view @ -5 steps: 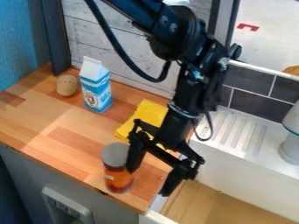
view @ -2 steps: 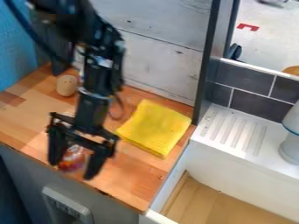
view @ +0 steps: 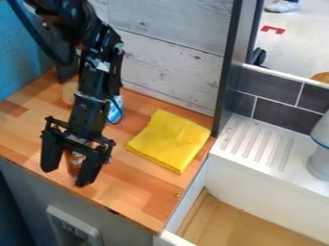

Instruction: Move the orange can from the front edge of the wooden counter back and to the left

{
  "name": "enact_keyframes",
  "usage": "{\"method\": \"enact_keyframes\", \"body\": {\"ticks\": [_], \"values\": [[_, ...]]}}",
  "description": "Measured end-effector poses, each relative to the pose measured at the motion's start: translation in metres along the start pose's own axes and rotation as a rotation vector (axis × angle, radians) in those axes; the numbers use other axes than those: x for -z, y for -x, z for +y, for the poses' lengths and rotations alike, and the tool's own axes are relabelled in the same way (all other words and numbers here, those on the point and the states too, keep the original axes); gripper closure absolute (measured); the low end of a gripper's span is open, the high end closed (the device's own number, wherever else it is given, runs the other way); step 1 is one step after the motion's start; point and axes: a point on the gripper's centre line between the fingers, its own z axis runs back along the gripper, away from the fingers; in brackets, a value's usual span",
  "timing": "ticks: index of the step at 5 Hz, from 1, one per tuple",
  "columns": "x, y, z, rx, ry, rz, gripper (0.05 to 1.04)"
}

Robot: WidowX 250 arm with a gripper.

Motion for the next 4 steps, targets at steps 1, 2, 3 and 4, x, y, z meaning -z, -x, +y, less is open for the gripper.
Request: {"method": "enact_keyframes", "body": {"ticks": [1,2,3,4], "values": [[-0.007,-0.005,0.004,0.007,-0.015,-0.027,0.083],[-0.015,-0.005,0.022,-0.045,0.015,-0.058,0.083],[-0.030,0.006,0.042,-0.109,0.045,-0.135,0.083],[-0.034,0.017,0.039,-0.109,0.066,-0.157,0.083]]}}
